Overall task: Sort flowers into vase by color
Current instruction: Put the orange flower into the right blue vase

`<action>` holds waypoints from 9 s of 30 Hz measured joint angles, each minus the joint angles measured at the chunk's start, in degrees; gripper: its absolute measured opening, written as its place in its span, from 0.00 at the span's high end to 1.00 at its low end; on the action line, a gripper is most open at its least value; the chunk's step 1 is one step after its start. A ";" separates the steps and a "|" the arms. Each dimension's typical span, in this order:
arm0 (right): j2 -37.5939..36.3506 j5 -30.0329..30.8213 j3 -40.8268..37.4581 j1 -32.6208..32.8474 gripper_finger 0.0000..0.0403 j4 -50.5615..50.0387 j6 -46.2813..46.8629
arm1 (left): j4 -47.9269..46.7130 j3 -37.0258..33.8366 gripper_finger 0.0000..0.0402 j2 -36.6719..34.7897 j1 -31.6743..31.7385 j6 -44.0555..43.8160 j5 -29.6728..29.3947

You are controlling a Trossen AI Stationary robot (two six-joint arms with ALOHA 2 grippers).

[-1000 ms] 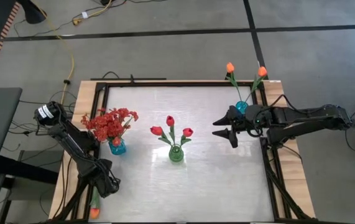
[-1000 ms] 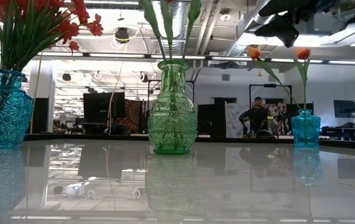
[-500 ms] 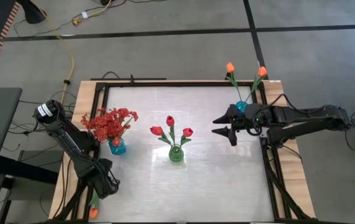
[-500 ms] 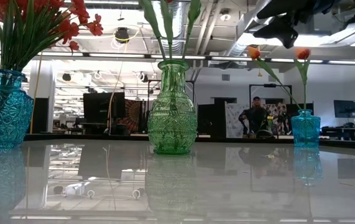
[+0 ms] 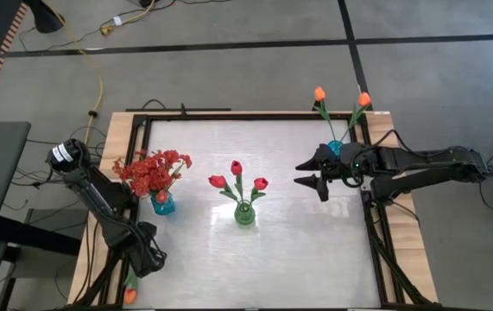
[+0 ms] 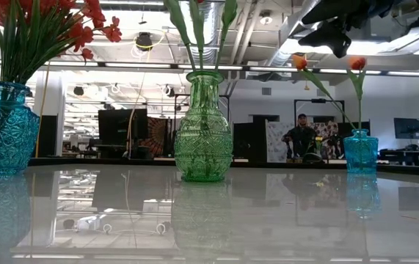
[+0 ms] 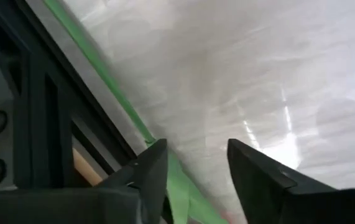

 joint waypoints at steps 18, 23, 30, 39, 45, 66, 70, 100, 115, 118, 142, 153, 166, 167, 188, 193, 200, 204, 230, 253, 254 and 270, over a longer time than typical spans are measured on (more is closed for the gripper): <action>0.00 -0.07 -0.02 0.06 0.37 -0.05 0.02 | 6.37 -5.14 0.43 1.17 -1.19 -2.80 -2.37; 0.01 -0.28 -0.01 0.06 0.37 -0.05 0.00 | 6.65 -5.41 0.44 1.19 -1.19 -2.19 -2.72; 0.01 -0.28 0.00 0.01 0.37 -0.05 -0.04 | 8.24 -5.54 0.44 1.25 -1.32 0.62 -4.69; 0.01 0.15 0.00 0.02 0.37 -0.03 -0.08 | 8.22 -4.87 0.44 1.20 -1.15 2.83 -5.05; 0.02 0.15 0.00 0.02 0.37 -0.02 -0.68 | 7.85 -4.78 0.44 1.24 -1.08 2.91 -4.01; 0.00 0.11 0.00 0.43 0.37 -0.02 -1.05 | 7.77 -4.82 0.44 -0.22 -0.66 2.36 -2.55; 0.00 0.11 -0.02 0.43 0.37 0.02 -1.05 | 3.57 -3.20 0.44 -4.27 -0.18 1.31 -2.69; 0.02 0.09 0.00 0.50 0.37 -0.16 -1.51 | 0.05 -1.92 0.44 -0.94 1.21 -3.04 5.08; 0.02 -0.34 -0.02 0.54 0.37 -0.53 -1.53 | 2.86 -3.29 0.45 7.07 0.93 4.77 11.51; 0.02 -0.44 -0.02 0.54 0.37 -0.53 -1.53 | 4.10 -3.27 0.49 7.97 0.93 6.32 12.38; 0.04 -0.70 -0.02 0.96 0.37 -1.84 -2.55 | 2.07 0.68 0.99 7.95 1.60 0.36 5.26; 0.04 -0.69 -0.02 0.96 0.37 -1.77 -3.10 | -4.99 1.06 1.00 -3.58 6.01 -5.23 -0.31; 0.04 -0.68 -0.02 0.96 0.37 -0.50 -3.08 | -17.32 1.17 1.00 -27.30 8.29 -4.53 -0.67; 0.04 -0.70 -0.02 0.96 0.37 -0.10 -3.06 | -18.65 1.25 1.00 -29.10 8.30 -4.57 -0.97; 0.04 -0.42 -0.02 0.94 0.37 4.76 -0.89 | -37.60 11.02 1.00 -43.55 8.82 1.61 14.22; 0.04 -0.36 -0.02 0.75 0.37 4.67 -0.92 | -26.84 11.02 1.00 -44.16 8.77 8.08 22.19; 0.38 -0.22 -0.02 0.35 0.37 4.50 -1.12 | -9.84 11.02 1.00 -44.12 8.82 12.93 21.45; 1.25 -0.22 -0.04 0.37 0.37 4.30 -1.11 | -1.32 11.05 1.00 -43.47 8.77 12.87 24.29; 1.53 -0.25 8.82 -1.96 0.37 7.75 -19.05 | 43.32 11.04 1.00 -41.03 17.43 45.19 -13.67; 27.56 2.81 45.85 0.17 0.37 13.41 -92.83 | 62.78 11.02 1.00 -33.96 57.70 41.34 -1.50; 29.50 2.81 47.26 -0.11 0.37 13.36 -94.63 | 63.34 11.02 1.00 -33.17 58.38 40.81 -0.60; 49.39 2.75 63.28 -1.51 0.37 14.97 -108.88 | 69.29 11.00 1.00 -26.74 60.92 36.41 4.95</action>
